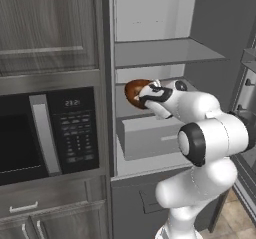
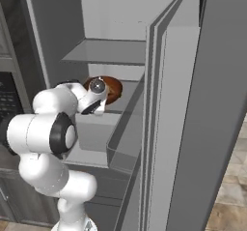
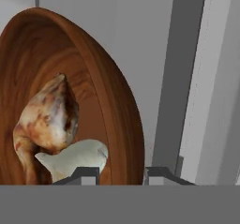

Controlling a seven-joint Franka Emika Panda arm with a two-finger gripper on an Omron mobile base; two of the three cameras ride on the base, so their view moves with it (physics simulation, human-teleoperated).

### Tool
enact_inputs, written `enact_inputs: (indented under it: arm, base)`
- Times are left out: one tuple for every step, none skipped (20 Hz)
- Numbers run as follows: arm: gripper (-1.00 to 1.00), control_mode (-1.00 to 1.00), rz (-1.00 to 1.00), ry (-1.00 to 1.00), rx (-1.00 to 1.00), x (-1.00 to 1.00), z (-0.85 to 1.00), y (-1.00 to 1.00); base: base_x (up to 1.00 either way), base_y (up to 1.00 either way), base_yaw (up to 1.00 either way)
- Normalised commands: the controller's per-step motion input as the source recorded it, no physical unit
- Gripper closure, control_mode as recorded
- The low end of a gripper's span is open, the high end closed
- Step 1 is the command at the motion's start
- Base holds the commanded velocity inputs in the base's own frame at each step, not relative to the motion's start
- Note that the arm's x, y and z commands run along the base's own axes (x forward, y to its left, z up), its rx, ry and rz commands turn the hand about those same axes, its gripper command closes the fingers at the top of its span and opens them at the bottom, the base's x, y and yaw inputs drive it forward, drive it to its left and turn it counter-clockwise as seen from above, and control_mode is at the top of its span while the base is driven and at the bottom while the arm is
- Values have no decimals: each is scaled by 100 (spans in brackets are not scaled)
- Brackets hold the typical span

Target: Pick the chicken drumstick and garlic from their plates and place them in the bowl. Then put the bowl in the fridge.

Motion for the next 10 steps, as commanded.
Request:
enact_inputs:
  arm:
    - [100,-100,6,0,0,44,-3,0]
    - [100,-100,7,0,0,44,-6,0]
    - [100,-100,7,0,0,46,-7,0]
    - [100,-100,6,0,0,45,-9,0]
    - [100,-100,6,0,0,44,-10,0]
    - [100,-100,4,0,0,45,-12,0]
    - [100,-100,2,0,0,51,-11,1]
    - [100,-100,1,0,0,51,-8,0]
    - [100,-100,1,0,0,50,-9,0]
    - [100,-100,0,0,0,52,-8,1]
  base:
    - [0,0,0]
    - [0,0,0]
    - [0,0,0]
    - [0,0,0]
    - [0,0,0]
    - [0,0,0]
    - [0,0,0]
    - [0,0,0]
    - [0,0,0]
    - [0,0,0]
